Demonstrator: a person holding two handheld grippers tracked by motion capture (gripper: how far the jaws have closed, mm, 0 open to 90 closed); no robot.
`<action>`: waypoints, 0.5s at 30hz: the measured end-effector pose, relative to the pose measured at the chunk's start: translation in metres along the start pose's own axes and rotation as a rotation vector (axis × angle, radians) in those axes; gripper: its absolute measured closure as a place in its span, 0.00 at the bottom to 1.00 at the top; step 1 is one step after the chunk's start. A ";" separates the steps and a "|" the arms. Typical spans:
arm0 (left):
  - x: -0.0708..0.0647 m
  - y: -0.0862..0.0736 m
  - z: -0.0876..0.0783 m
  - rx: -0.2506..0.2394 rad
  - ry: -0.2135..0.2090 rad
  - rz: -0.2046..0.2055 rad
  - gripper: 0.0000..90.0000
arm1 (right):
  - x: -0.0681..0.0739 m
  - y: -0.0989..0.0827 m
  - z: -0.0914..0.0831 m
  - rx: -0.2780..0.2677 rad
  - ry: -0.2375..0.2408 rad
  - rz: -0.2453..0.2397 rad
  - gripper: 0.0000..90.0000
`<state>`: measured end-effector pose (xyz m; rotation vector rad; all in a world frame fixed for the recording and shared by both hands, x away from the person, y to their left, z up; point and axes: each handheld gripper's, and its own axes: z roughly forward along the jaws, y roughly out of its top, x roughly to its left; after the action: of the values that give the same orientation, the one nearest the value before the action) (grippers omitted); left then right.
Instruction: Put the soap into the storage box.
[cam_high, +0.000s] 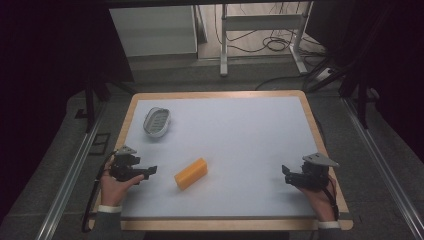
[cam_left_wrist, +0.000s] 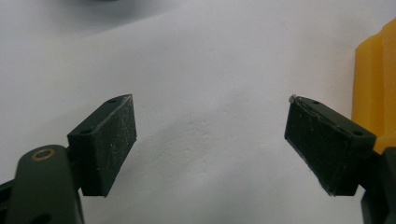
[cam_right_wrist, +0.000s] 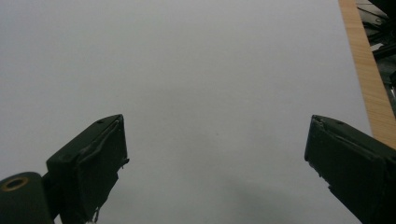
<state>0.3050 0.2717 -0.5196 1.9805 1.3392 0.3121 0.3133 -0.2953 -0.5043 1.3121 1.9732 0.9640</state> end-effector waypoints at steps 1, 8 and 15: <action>0.001 0.000 0.000 0.001 0.002 0.003 0.19 | -0.002 0.000 0.000 -0.003 0.000 0.005 0.06; 0.003 0.000 0.001 0.009 0.000 -0.003 0.19 | -0.005 -0.004 0.002 0.009 -0.003 0.002 0.06; 0.001 0.000 0.000 0.007 -0.001 0.001 0.19 | -0.004 -0.005 -0.001 0.005 -0.010 -0.010 0.07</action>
<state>0.3057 0.2726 -0.5194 1.9867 1.3402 0.3076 0.3114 -0.3005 -0.5077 1.3067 1.9744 0.9465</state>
